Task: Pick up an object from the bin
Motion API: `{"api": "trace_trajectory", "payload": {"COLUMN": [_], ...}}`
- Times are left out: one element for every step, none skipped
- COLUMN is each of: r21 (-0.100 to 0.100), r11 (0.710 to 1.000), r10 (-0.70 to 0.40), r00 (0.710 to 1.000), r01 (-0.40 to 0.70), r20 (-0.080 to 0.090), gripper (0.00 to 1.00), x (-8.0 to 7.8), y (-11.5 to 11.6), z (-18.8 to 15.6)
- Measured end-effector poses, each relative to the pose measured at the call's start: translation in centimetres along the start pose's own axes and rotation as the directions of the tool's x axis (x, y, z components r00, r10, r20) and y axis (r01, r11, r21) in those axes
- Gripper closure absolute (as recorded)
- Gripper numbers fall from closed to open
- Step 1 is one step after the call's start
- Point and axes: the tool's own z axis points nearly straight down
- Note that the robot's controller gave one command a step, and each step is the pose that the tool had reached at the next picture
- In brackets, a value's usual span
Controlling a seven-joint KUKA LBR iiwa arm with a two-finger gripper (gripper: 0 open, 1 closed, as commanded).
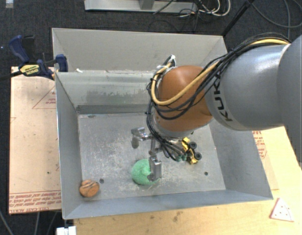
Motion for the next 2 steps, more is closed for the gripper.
{"api": "trace_trajectory", "payload": {"r21": [0.000, 0.000], "r11": [0.997, 1.000], "r10": [-0.081, 0.005], "r00": [0.997, 1.000], "r01": [0.081, -0.005], "r20": [-0.001, -0.002], "gripper": [0.00, 0.00], "x": [0.72, 0.79], "y": [-0.80, -0.96], "z": [1.95, 2.67]}}
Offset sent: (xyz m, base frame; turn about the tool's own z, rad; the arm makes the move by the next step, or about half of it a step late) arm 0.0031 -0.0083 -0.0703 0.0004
